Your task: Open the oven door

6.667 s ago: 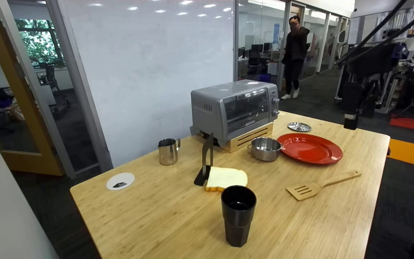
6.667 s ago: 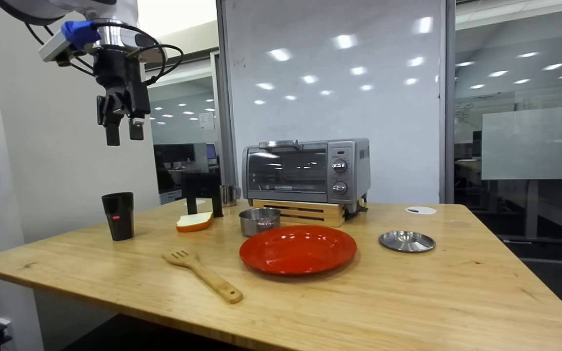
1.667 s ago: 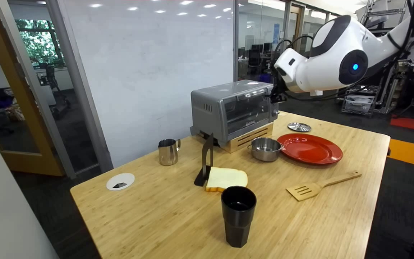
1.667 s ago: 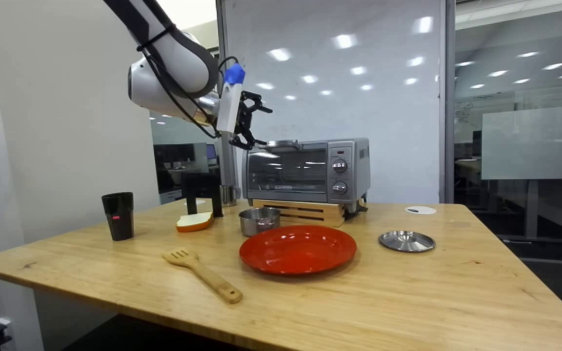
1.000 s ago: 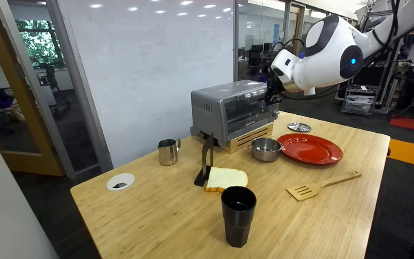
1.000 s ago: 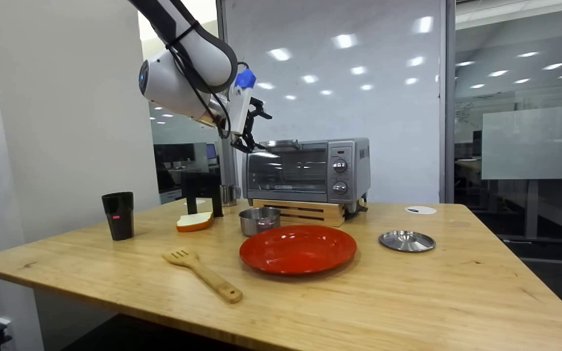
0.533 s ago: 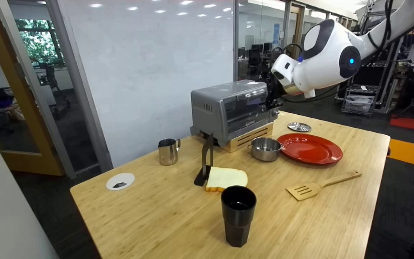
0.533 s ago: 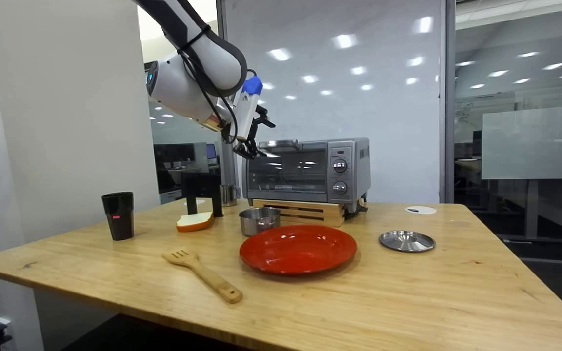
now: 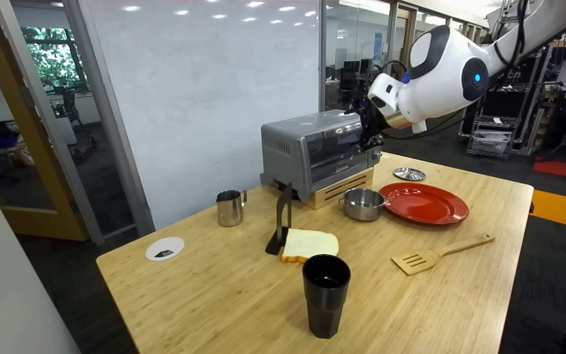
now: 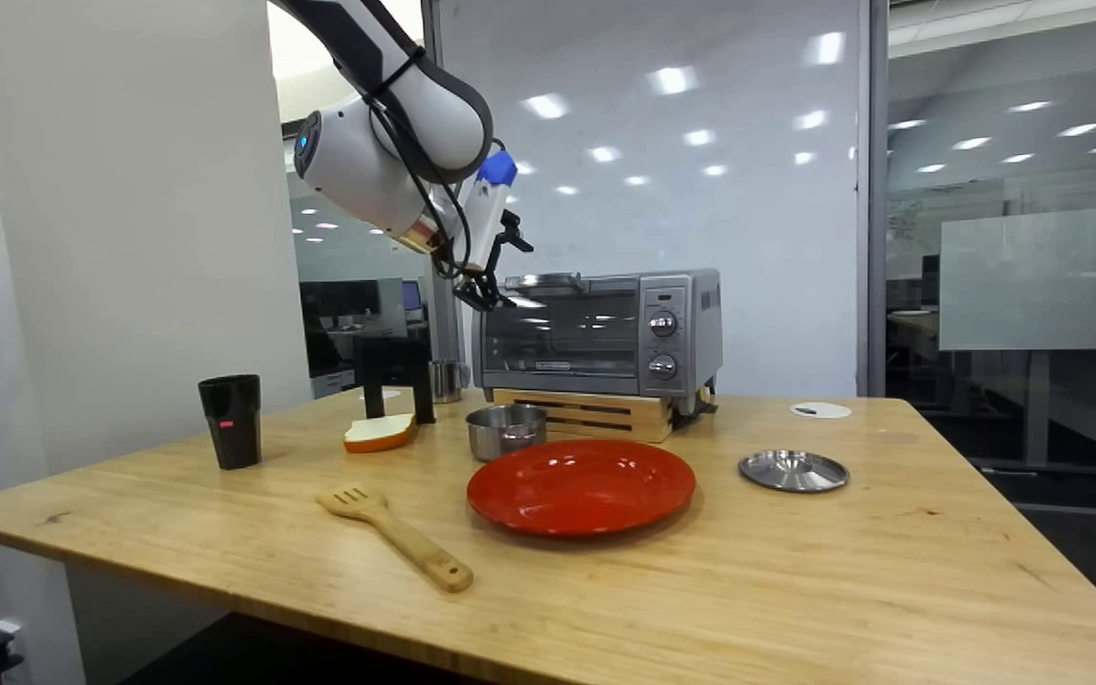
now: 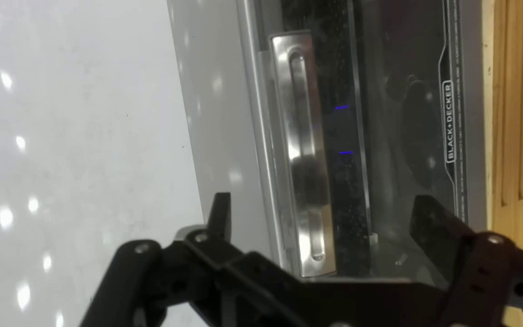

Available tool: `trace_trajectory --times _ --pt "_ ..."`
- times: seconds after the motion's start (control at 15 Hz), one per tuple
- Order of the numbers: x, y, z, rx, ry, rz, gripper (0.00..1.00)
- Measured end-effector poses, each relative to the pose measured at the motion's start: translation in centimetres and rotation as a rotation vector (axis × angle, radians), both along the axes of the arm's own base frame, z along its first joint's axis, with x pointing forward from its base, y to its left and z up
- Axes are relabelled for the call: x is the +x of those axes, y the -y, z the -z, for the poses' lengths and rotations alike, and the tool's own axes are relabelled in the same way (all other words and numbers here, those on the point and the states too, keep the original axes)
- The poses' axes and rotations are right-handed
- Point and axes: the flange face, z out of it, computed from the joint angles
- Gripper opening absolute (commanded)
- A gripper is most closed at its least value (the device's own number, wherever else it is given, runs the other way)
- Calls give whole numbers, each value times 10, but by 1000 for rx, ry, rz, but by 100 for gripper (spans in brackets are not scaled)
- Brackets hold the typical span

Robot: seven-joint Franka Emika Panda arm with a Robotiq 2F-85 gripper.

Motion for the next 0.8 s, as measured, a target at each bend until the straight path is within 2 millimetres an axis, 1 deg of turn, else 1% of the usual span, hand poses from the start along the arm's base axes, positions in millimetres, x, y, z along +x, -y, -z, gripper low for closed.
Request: trace_trajectory --times 0.2,0.4,0.67,0.8 --pt "7 3 1 -1 1 1 100" --pt "14 11 11 1 -12 7 100" --pt "13 17 26 2 -74 -9 100" --pt "13 17 24 -1 -94 -28 100"
